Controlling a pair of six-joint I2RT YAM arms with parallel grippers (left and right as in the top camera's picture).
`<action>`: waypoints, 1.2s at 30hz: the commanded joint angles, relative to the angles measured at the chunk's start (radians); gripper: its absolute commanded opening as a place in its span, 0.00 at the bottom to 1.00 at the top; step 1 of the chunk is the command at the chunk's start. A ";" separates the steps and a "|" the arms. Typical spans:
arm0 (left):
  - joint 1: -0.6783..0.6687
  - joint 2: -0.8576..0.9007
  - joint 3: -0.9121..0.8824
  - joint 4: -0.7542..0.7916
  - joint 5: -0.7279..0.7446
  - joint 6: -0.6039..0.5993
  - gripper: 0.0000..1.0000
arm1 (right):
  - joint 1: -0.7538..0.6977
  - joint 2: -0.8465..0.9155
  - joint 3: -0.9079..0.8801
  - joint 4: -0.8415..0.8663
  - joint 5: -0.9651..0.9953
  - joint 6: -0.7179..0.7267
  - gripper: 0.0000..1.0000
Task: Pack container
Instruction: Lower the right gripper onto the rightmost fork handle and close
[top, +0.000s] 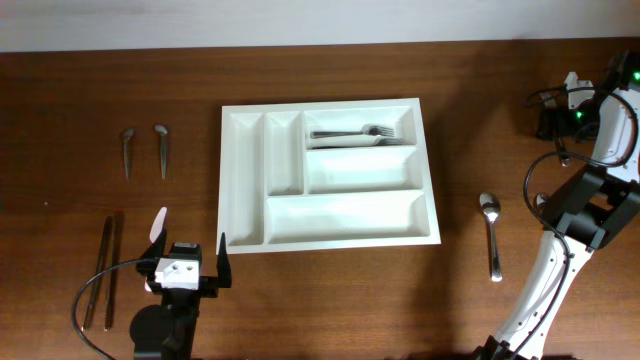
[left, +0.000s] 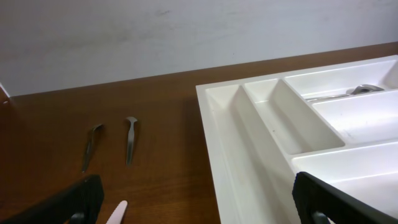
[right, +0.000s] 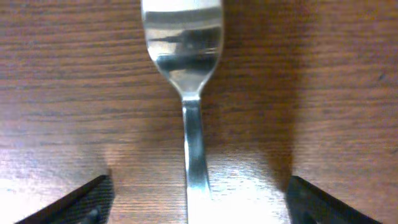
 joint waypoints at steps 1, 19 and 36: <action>0.005 -0.008 -0.007 0.004 0.004 0.016 0.99 | 0.002 0.019 -0.032 0.004 0.018 0.003 0.75; 0.005 -0.008 -0.007 0.004 0.004 0.016 0.99 | 0.003 0.019 -0.032 0.007 0.018 0.008 0.15; 0.005 -0.008 -0.007 0.004 0.004 0.016 0.99 | 0.009 0.019 -0.031 -0.008 0.014 0.087 0.04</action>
